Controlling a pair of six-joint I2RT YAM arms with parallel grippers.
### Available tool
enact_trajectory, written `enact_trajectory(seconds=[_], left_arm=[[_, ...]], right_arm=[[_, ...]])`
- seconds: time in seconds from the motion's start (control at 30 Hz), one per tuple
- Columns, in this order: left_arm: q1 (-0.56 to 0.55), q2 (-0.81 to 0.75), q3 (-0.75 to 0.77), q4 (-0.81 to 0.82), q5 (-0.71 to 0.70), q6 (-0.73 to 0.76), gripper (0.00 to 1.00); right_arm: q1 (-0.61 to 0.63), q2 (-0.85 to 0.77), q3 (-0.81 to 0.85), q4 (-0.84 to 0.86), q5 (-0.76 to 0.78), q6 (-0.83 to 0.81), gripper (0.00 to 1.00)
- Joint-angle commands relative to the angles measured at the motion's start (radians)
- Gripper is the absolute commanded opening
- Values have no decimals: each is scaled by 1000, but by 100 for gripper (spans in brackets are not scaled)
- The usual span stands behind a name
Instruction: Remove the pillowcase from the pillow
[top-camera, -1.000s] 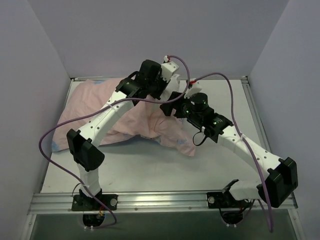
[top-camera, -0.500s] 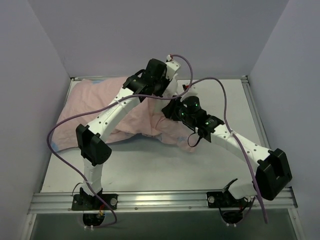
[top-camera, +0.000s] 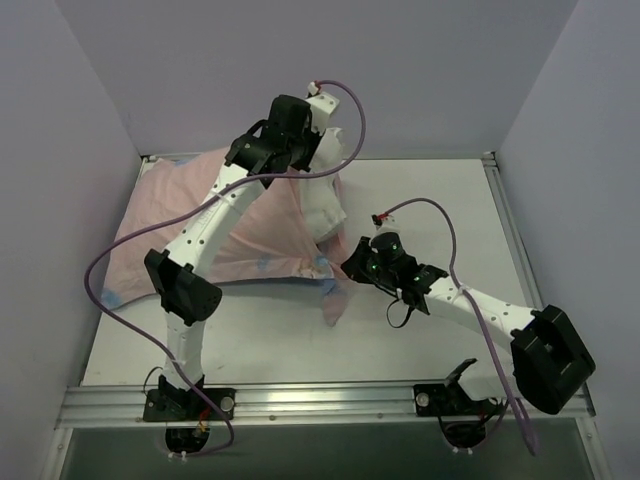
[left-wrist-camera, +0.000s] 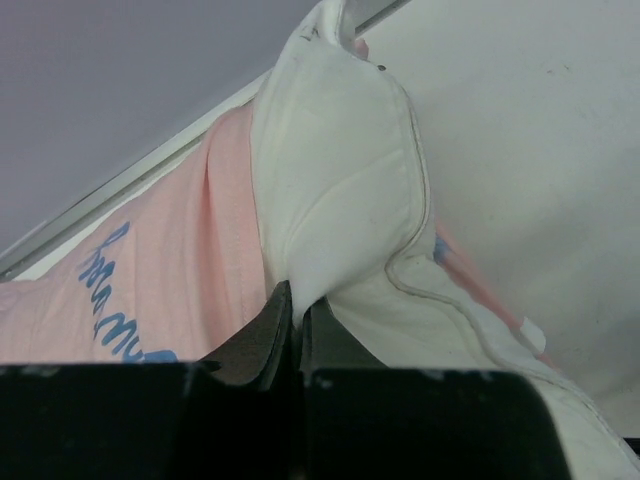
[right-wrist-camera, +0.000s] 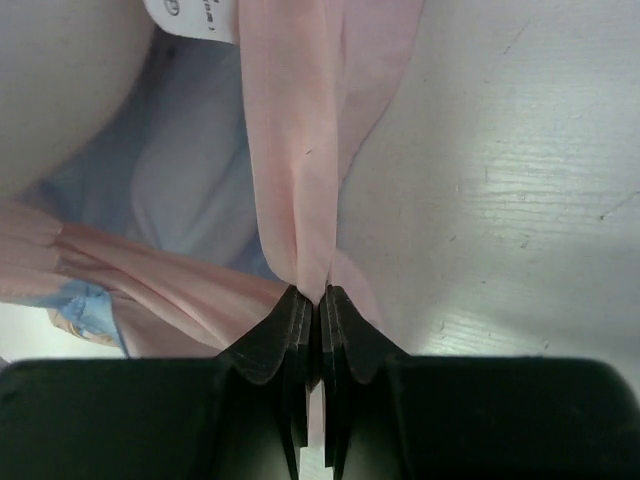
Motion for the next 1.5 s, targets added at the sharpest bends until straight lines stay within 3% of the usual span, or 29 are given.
enact_trajectory(seconds=[0.0, 0.1, 0.13, 0.23, 0.37, 0.5, 0.77, 1.0, 1.1, 1.13, 1.17, 1.2, 1.23, 1.27, 1.3, 1.37, 1.47], left_arm=[[25, -118, 26, 120, -33, -11, 2], [14, -157, -46, 134, 8, -21, 2], [11, -178, -101, 144, 25, -26, 2], [11, -206, -178, 160, 63, -46, 2], [2, -198, -183, 154, 117, -66, 2], [-15, -192, -171, 151, 123, -58, 2], [-17, -227, -168, 131, 163, -66, 2], [-15, -270, -204, 131, 183, -60, 2], [-15, -283, -209, 128, 220, -61, 2], [-14, -281, -207, 123, 226, -60, 2], [-15, -280, -200, 117, 234, -55, 2], [-14, -272, -191, 93, 234, -51, 5], [-14, -266, -178, 64, 231, -29, 31], [-14, -260, -162, 28, 232, -12, 67], [-12, -254, -130, -9, 238, 12, 94], [-2, -276, -103, -200, 269, 86, 94], [63, -341, -118, -331, 288, 147, 94]], right_arm=[[-69, 45, -57, 47, -125, -18, 1], [-98, 31, -6, 17, -161, -101, 26], [-98, 5, 17, -9, -150, -125, 51], [-116, -134, 126, -118, -102, -213, 76], [-119, -248, 249, -166, -148, -295, 83], [-55, -224, 326, -134, -196, -368, 84], [-17, 58, 478, -66, -214, -372, 87], [9, 195, 493, -46, -208, -388, 87], [17, 223, 473, 9, -300, -374, 82], [23, 241, 473, 23, -328, -363, 58], [28, 249, 478, 32, -348, -359, 42], [31, 255, 478, 41, -389, -345, 13], [29, 252, 470, 63, -404, -334, 1], [28, 243, 461, 101, -406, -326, 0], [23, 237, 453, 116, -403, -317, 0], [3, 220, 452, 129, -392, -290, 0], [-18, 218, 453, 153, -403, -242, 0]])
